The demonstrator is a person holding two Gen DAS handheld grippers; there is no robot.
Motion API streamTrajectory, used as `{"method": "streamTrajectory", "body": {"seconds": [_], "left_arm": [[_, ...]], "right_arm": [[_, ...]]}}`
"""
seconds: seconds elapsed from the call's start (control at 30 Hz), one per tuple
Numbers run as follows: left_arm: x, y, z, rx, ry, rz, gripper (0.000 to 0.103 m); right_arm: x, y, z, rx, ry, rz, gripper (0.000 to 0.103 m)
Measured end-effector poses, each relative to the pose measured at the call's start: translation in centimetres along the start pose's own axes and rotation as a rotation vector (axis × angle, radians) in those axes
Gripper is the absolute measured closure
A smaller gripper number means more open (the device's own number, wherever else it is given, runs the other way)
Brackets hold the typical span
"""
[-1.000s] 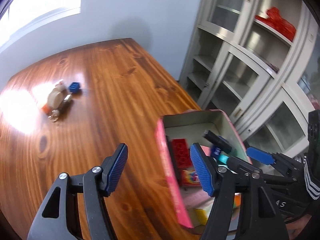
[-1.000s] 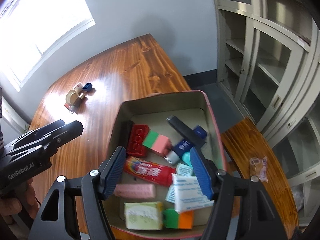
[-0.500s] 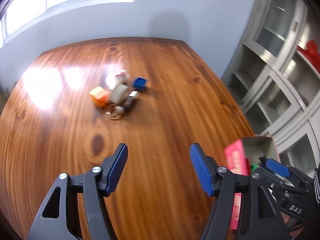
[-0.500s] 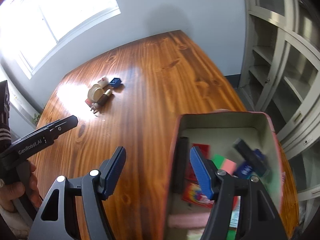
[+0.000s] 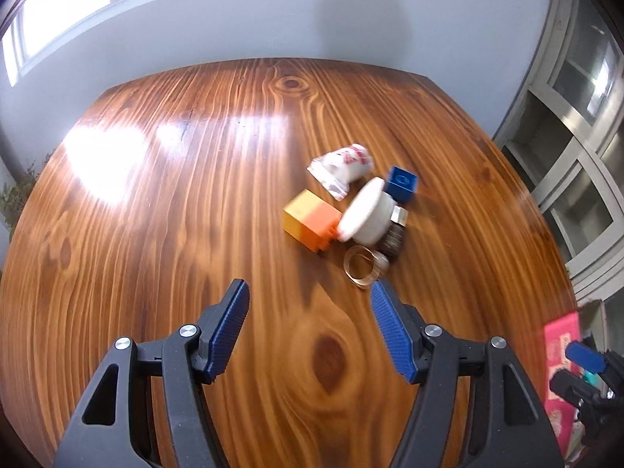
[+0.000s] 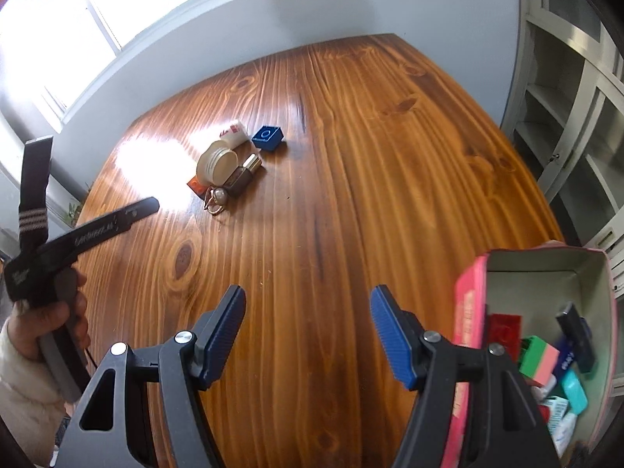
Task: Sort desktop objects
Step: 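Withdraw both grippers from the box back over the table, then grasp the orange-yellow brick with the left gripper while the right grasps the white lid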
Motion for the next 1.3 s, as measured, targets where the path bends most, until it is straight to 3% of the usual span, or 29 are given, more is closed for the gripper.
{"method": "streamTrajectory", "body": {"seconds": [0.53, 0.83, 1.07, 1.3], "left_arm": [[-0.3, 1.9, -8.4, -0.037, -0.122, -0.079, 0.034], [0.6, 2.0, -9.4, -0.028, -0.198, -0.059, 0.033], [1.1, 1.4, -9.3, -0.039, -0.208, -0.086, 0.033], [0.2, 0.7, -9.9, -0.032, -0.202, -0.039, 0.037]], "right_arm": [[-2.4, 2.1, -5.1, -0.046, -0.047, -0.016, 0.032], [-4.3, 5.5, -7.8, -0.021, -0.036, 0.007, 0.032], [-6.1, 8.3, -9.5, -0.002, -0.015, 0.035, 0.032], [-7.1, 9.2, -11.3, -0.02, 0.021, 0.013, 0.032]]}}
Point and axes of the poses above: each gripper's, at about its wrist camera, not at the fingertips, and z roughly against the way its jaws point, x to its right, y to its top, the point moved 7 cm from there along -z, roughly the way its jaws point, and after that the axes turned 15 degrees about x, right-handed, at the moved point
